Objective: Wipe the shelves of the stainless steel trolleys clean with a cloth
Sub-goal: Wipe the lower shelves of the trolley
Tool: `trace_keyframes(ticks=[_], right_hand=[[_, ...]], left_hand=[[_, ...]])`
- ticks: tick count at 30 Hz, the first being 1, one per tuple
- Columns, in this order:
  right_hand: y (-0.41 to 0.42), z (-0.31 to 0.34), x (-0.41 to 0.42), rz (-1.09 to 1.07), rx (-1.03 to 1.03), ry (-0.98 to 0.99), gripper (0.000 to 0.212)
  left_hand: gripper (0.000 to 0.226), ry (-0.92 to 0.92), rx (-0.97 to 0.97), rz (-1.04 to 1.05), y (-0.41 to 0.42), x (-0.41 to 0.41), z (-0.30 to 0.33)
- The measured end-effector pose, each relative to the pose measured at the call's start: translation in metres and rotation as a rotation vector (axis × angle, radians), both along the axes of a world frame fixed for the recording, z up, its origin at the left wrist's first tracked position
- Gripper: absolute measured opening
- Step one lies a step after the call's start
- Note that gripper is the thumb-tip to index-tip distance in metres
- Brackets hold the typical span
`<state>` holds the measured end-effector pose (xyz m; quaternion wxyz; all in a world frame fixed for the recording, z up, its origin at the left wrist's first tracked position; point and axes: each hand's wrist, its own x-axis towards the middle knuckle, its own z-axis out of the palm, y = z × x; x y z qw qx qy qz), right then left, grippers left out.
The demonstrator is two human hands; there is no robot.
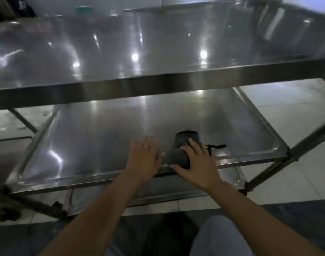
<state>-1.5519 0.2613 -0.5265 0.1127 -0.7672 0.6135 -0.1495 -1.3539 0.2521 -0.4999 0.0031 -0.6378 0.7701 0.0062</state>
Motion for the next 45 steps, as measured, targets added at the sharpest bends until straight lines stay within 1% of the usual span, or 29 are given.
trace_keyframes(ticks=[2,4,6,8,11,14,16,18,20,22,23,25,27,29,31,34,36,39,40,42,44,45], right_hand=[[-0.005,-0.001,0.003,-0.011,-0.063,0.020,0.078],[-0.011,-0.003,-0.001,0.009,-0.124,0.027,0.073],[-0.017,-0.006,-0.017,0.022,-0.142,0.027,0.068],[-0.025,-0.007,-0.044,-0.011,-0.126,0.005,0.068],[-0.038,-0.004,-0.099,-0.121,-0.099,0.006,0.060],[-0.053,0.001,-0.150,-0.270,-0.030,0.061,0.057],[-0.060,0.004,-0.162,-0.328,0.055,0.040,0.059],[-0.066,0.005,-0.152,-0.308,0.126,0.023,0.065],[-0.070,0.004,-0.123,-0.235,0.157,0.008,0.077],[-0.073,-0.002,-0.087,-0.149,0.144,-0.024,0.085],[-0.075,-0.005,-0.071,-0.115,0.124,-0.048,0.085],[-0.082,-0.011,-0.053,-0.067,0.072,-0.091,0.077],[-0.091,-0.016,-0.054,-0.019,0.023,-0.064,0.062],[-0.103,-0.018,-0.072,0.000,-0.011,-0.032,0.050],[-0.116,-0.016,-0.104,-0.056,-0.039,-0.042,0.041],[-0.128,-0.009,-0.165,-0.188,-0.065,-0.053,0.037],[-0.131,-0.007,-0.187,-0.254,-0.051,-0.032,0.035],[-0.139,-0.008,-0.164,-0.316,-0.015,-0.017,0.036],[-0.141,-0.009,-0.145,-0.275,-0.018,0.005,0.037],[-0.144,-0.012,-0.098,-0.078,-0.063,0.063,0.038],[-0.138,-0.015,-0.054,0.085,-0.035,0.032,0.043],[-0.135,-0.014,-0.040,0.128,-0.004,0.001,0.046]], left_hand=[[0.056,0.049,-0.075,0.003,-0.008,-0.013,-0.008],[0.057,0.068,-0.121,-0.004,-0.012,-0.021,-0.017],[0.060,0.075,-0.127,-0.006,-0.013,-0.022,-0.028],[0.055,0.110,-0.106,0.027,-0.014,-0.019,-0.037],[0.058,0.092,-0.096,0.032,-0.017,-0.015,-0.044],[0.070,0.051,-0.091,0.026,-0.018,-0.015,-0.045],[0.080,0.004,-0.093,0.029,-0.020,-0.016,-0.045],[0.078,-0.023,-0.108,0.026,-0.024,-0.018,-0.044],[0.073,-0.023,-0.126,0.013,-0.030,-0.018,-0.045],[0.069,0.029,-0.117,0.026,-0.034,-0.017,-0.049],[0.069,0.060,-0.100,0.041,-0.035,-0.015,-0.051],[0.080,0.098,-0.082,0.061,-0.039,-0.010,-0.055],[0.088,0.109,-0.092,0.059,-0.041,-0.005,-0.058],[0.090,0.115,-0.107,0.046,-0.043,0.001,-0.059],[0.091,0.117,-0.110,0.039,-0.046,0.004,-0.057],[0.089,0.127,-0.091,0.037,-0.045,0.003,-0.052],[0.088,0.146,-0.080,0.041,-0.043,0.000,-0.050],[0.083,0.172,-0.065,0.055,-0.042,-0.003,-0.046],[0.078,0.161,-0.059,0.048,-0.042,-0.003,-0.044],[0.069,0.131,-0.065,0.037,-0.041,-0.003,-0.040],[0.067,0.111,-0.068,0.041,-0.040,-0.003,-0.038],[0.068,0.109,-0.065,0.045,-0.039,-0.002,-0.038]])
